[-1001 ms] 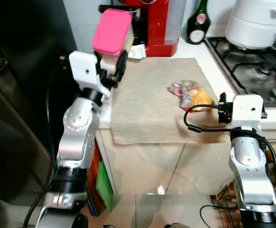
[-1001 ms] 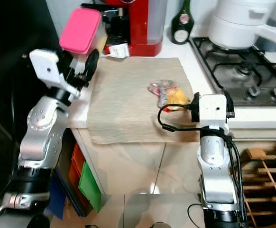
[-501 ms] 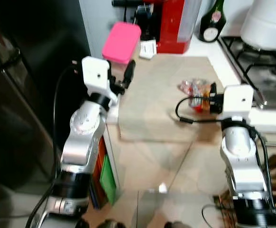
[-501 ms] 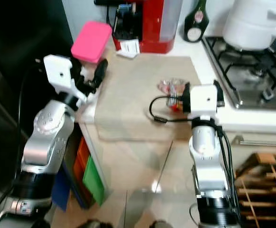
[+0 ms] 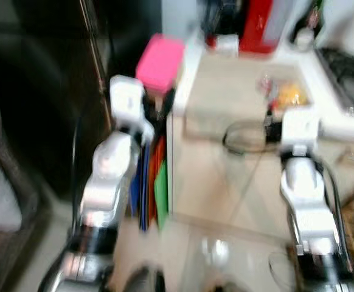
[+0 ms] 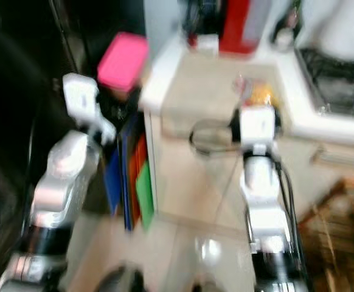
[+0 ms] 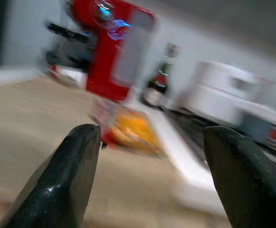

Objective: Restocking fridge

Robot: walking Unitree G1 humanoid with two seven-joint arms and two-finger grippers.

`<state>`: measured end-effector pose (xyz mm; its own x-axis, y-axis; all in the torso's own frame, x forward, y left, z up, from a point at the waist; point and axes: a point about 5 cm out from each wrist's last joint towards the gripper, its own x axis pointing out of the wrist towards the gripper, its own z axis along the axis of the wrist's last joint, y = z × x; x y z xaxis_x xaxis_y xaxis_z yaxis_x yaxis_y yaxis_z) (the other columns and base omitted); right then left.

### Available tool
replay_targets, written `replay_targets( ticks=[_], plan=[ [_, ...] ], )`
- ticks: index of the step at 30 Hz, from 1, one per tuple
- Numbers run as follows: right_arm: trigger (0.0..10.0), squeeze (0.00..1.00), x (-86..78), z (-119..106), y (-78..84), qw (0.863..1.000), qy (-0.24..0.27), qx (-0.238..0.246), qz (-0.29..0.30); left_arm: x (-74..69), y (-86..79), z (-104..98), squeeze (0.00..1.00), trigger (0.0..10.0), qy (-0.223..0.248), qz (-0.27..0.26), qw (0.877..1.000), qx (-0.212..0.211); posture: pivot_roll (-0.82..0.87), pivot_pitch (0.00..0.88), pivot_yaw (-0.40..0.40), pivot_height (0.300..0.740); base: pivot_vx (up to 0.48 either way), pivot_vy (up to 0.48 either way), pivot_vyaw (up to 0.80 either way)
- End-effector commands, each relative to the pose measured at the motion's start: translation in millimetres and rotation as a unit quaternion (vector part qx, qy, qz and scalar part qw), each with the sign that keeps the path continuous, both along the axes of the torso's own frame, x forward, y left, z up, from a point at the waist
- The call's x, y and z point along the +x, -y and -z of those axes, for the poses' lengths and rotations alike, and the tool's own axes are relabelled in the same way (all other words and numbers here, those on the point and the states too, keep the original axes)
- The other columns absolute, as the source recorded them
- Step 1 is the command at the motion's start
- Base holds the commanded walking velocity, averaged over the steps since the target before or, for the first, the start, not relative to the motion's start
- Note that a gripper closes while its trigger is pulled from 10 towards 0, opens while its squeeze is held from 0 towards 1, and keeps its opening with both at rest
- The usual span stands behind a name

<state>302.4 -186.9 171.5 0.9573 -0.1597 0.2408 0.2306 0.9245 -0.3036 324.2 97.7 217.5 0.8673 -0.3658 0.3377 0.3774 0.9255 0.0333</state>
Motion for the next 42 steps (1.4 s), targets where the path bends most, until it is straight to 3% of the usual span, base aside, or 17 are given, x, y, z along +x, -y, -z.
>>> replay_targets(
  ticks=[1, 14, 20, 30, 42],
  plan=[
    [10.0, 0.00, 0.5, -1.6, -1.9, 1.000, 0.003, 0.000, -0.004, -1.2, 0.1, -1.8, 0.00, 10.0, 0.005, 0.005, 1.000, 0.001, -0.10, 0.000, 0.019, 0.740, -0.416, 0.000, 0.00],
    [10.0, 0.00, -2.3, 2.7, -1.4, 1.000, -0.002, 0.002, -0.004, -0.6, 2.6, 2.5, 0.00, 10.0, 0.000, 0.015, 1.000, 0.006, -0.12, 0.000, 0.044, 0.740, -0.412, 0.000, 0.00],
    [10.0, 0.00, -6.4, 6.8, 0.2, 1.000, -0.007, 0.007, 0.007, -6.8, 10.5, 8.6, 0.00, 10.0, -0.008, 0.044, 0.999, 0.004, -0.14, 0.000, 0.070, 0.740, 0.000, 0.000, 0.00],
    [10.0, 0.00, -8.6, 8.4, 4.3, 1.000, -0.008, 0.011, 0.022, 0.1, 11.6, 18.7, 0.00, 10.0, -0.038, 0.028, 0.999, 0.002, -0.15, 0.000, 0.092, 0.740, 0.000, -0.451, 0.00],
    [10.0, 0.00, -10.1, 9.0, 6.0, 1.000, -0.010, 0.010, 0.027, -8.4, 24.8, 18.0, 0.00, 10.0, -0.025, 0.076, 0.997, 0.004, -0.15, 0.000, 0.092, 0.740, 0.000, -0.469, 0.00]
  ],
)
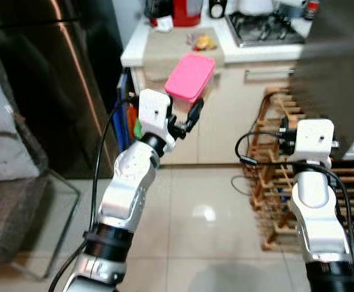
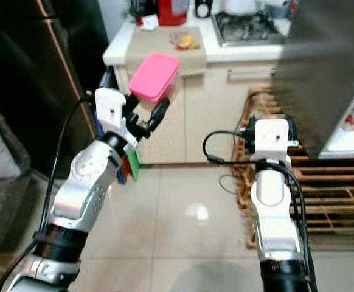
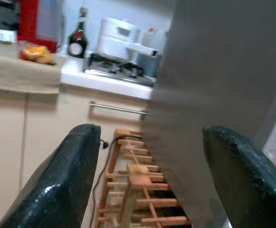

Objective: Restocking fridge

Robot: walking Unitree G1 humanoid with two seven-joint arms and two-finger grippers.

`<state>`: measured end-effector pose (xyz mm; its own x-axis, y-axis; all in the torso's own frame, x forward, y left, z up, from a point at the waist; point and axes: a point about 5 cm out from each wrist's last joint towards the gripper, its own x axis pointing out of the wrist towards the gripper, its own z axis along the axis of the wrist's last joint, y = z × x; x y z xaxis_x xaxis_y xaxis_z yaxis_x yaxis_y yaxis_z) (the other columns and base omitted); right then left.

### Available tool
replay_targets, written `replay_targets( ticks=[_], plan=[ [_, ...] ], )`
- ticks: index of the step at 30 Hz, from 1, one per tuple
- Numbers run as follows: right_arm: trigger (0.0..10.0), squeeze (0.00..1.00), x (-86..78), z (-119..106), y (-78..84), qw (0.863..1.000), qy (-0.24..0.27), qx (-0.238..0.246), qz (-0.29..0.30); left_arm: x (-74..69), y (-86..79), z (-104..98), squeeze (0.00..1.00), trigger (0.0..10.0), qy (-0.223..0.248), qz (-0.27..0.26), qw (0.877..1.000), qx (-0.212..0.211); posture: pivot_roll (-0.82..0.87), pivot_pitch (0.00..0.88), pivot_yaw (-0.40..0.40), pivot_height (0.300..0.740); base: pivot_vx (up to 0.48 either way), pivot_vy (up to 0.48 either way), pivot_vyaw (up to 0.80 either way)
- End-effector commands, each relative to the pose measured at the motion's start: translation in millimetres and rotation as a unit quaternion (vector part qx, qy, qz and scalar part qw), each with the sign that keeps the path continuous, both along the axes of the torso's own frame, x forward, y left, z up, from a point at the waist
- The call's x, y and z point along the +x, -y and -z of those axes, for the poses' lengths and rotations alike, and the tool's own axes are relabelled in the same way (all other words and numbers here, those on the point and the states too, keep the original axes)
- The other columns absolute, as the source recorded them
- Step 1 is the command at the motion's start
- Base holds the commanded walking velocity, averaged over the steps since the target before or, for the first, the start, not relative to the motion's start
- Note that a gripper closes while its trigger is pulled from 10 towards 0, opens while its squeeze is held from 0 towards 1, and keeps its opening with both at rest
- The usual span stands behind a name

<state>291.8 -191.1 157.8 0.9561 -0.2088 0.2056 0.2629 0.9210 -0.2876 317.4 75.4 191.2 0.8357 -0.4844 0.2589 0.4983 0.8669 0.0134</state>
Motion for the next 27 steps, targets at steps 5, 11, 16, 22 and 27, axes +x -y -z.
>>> replay_targets(
  ticks=[5, 11, 16, 22, 27],
  plan=[
    [10.0, 0.00, 0.5, -4.3, 1.1, 1.000, 0.005, -0.004, 0.003, -3.7, 5.1, -9.2, 0.00, 10.0, 0.022, 0.016, 1.000, -0.004, -0.15, 0.000, 0.089, 0.740, 0.000, -0.471, 0.00],
    [10.0, 0.00, 1.0, -4.1, 0.1, 1.000, 0.004, -0.005, -0.001, -5.0, 6.8, -9.3, 0.00, 10.0, 0.024, 0.022, 0.999, -0.002, -0.15, 0.000, 0.085, 0.740, 0.000, -0.471, 0.00],
    [10.0, 0.00, 1.4, -4.5, 0.6, 1.000, 0.003, -0.006, -0.001, -5.0, 7.2, -9.4, 0.00, 10.0, 0.023, 0.024, 0.999, -0.003, -0.15, 0.000, 0.085, 0.740, 0.000, -0.472, 0.00],
    [10.0, 0.00, 1.2, -4.2, 1.3, 1.000, 0.001, -0.007, 0.000, -5.3, 8.9, -9.9, 0.00, 10.0, 0.024, 0.030, 0.999, 0.001, -0.16, 0.000, 0.089, 0.740, 0.000, -0.469, 0.00],
    [10.0, 0.00, 1.1, -4.3, 1.1, 1.000, 0.001, -0.009, 0.000, -5.6, 10.9, -10.2, 0.00, 10.0, 0.025, 0.037, 0.999, 0.003, -0.16, 0.000, 0.095, 0.740, 0.000, -0.469, 0.00]
  ],
)
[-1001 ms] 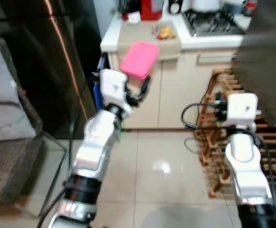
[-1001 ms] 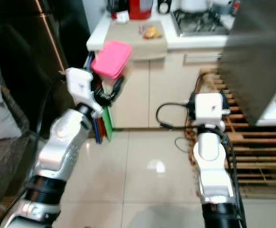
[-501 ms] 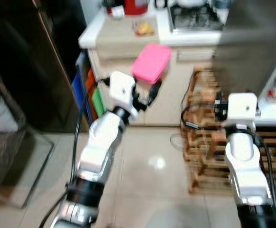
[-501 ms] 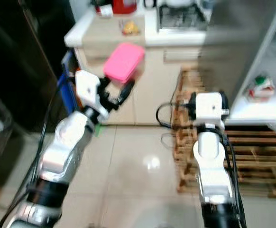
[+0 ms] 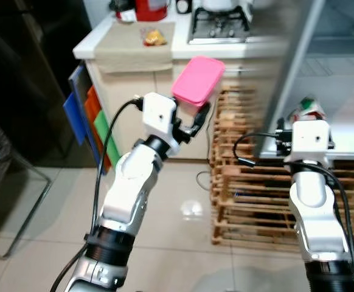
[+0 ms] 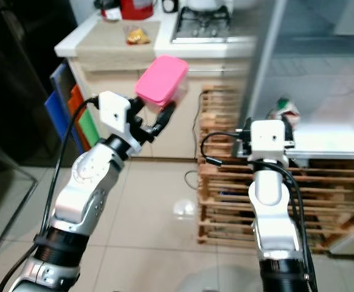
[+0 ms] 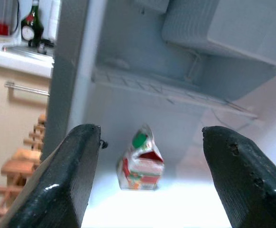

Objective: Restocking fridge

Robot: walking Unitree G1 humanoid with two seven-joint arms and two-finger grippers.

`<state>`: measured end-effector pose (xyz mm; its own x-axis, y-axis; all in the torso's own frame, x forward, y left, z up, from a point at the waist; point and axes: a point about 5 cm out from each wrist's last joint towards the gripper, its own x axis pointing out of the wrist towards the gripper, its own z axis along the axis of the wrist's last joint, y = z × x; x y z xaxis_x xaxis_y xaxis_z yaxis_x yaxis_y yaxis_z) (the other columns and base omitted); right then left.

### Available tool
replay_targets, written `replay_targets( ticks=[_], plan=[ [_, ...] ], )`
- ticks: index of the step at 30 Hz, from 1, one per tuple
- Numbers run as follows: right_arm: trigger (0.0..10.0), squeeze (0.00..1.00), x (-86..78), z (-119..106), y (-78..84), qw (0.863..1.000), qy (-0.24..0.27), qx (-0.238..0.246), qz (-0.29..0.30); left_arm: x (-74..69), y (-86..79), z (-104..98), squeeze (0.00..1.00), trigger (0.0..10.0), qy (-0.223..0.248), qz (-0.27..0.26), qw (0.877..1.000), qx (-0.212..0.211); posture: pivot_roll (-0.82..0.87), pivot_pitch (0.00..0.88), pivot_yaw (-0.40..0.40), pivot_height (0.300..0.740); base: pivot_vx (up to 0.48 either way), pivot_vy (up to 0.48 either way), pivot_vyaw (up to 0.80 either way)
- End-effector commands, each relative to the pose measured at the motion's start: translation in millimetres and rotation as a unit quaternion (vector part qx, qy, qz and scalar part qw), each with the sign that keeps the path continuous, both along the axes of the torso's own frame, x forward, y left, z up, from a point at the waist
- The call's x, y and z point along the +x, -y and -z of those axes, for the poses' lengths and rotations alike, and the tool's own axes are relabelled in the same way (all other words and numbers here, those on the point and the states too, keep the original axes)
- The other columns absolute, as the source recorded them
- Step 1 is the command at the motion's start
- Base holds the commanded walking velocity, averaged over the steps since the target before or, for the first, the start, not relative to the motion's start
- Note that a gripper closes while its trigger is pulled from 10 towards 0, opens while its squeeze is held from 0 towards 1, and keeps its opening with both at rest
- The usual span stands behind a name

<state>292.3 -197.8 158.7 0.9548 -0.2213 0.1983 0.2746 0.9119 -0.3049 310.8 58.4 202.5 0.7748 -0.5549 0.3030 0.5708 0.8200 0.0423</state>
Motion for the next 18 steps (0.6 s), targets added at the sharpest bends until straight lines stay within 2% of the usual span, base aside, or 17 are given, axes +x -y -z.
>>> replay_targets(
  ticks=[1, 13, 18],
  plan=[
    [10.0, 0.00, 0.6, -3.4, -5.5, 1.000, 0.007, -0.001, -0.008, 1.0, -6.1, 1.1, 0.00, 10.0, -0.002, -0.007, 1.000, 0.003, -0.16, 0.000, 0.095, 0.740, 0.000, -0.469, 0.00],
    [10.0, 0.00, -1.5, -2.7, -4.8, 1.000, 0.005, -0.003, -0.008, 3.0, -5.3, 1.5, 0.00, 10.0, -0.009, -0.006, 1.000, -0.002, -0.17, 0.000, 0.097, 0.740, 0.000, -0.469, 0.00],
    [10.0, 0.00, -2.0, -1.6, -4.4, 1.000, -0.001, -0.006, -0.008, 8.5, -7.0, 1.3, 0.00, 10.0, -0.012, -0.020, 1.000, -0.001, -0.17, 0.000, 0.097, 0.740, 0.000, -0.050, -0.14]
  ],
)
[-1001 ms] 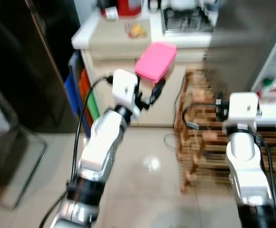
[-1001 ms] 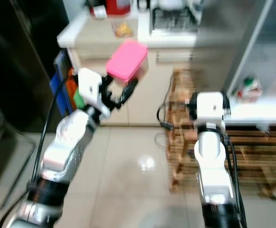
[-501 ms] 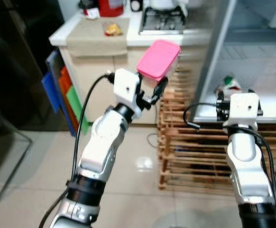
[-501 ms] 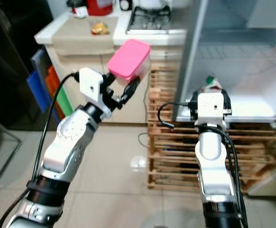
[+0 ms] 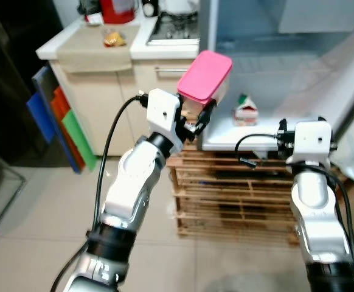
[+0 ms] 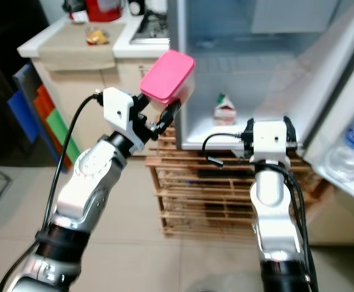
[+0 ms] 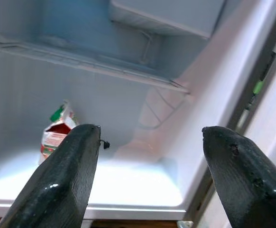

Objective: Restocking fridge

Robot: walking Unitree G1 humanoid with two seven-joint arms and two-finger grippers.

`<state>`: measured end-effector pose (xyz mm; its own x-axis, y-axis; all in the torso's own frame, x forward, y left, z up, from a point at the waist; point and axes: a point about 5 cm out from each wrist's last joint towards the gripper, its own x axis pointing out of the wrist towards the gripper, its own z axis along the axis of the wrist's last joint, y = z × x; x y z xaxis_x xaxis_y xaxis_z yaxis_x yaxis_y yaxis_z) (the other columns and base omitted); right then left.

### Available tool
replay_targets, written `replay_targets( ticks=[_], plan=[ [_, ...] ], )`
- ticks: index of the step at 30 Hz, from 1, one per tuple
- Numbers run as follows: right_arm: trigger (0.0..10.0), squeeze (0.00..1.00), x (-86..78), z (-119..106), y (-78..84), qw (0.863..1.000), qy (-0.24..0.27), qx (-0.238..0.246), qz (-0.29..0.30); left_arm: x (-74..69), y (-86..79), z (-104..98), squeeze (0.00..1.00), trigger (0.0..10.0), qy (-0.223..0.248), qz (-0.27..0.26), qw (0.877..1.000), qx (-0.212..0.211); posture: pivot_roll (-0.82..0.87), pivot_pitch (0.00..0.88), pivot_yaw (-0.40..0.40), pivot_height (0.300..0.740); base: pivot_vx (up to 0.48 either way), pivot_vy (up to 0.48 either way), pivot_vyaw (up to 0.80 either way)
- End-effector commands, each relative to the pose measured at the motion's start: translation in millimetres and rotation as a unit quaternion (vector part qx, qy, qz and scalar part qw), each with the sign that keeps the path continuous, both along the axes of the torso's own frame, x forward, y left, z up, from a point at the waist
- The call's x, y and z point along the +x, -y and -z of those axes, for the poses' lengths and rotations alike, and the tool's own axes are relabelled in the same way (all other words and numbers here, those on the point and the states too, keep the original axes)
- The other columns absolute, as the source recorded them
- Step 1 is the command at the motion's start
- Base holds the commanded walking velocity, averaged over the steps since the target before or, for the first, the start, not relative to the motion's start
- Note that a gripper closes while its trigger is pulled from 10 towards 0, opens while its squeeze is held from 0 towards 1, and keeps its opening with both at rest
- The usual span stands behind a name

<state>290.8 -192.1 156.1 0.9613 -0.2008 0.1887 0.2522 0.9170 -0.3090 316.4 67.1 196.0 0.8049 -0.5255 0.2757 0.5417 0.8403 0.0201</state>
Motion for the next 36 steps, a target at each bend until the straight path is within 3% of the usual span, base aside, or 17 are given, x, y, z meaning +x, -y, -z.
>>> replay_targets(
  ticks=[1, 11, 15, 21, 36],
  plan=[
    [10.0, 0.00, -0.4, -4.2, 1.3, 1.000, 0.004, -0.005, 0.003, 2.9, 1.7, -5.2, 0.00, 10.0, 0.006, -0.001, 1.000, 0.001, -0.17, 0.000, 0.097, 0.740, 0.000, 0.000, -0.71],
    [10.0, 0.00, -1.8, -3.5, -0.2, 1.000, 0.001, -0.006, -0.007, 12.3, 5.8, -2.6, 0.00, 10.0, 0.000, -0.017, 1.000, 0.021, -0.18, 0.000, 0.098, 0.740, 0.000, 0.000, -0.72],
    [10.0, 0.00, -2.8, -3.4, -2.2, 1.000, 0.001, -0.011, -0.015, 21.6, 4.7, -2.8, 0.00, 10.0, -0.005, -0.053, 0.998, 0.037, -0.19, 0.000, 0.097, 0.740, 0.000, 0.000, -0.70],
    [10.0, 0.00, -3.5, -4.1, -4.6, 1.000, 0.002, -0.012, -0.025, 34.4, 2.3, -0.4, 0.00, 10.0, -0.040, -0.069, 0.997, 0.015, -0.20, 0.000, 0.098, 0.740, 0.000, 0.047, 0.00],
    [10.0, 0.00, -6.2, -5.4, -5.8, 0.999, 0.005, -0.028, -0.043, 34.6, 16.6, -3.3, 0.00, 10.0, -0.017, -0.041, 0.999, 0.025, -0.20, 0.000, 0.088, 0.740, 0.441, 0.062, 0.00]
  ],
)
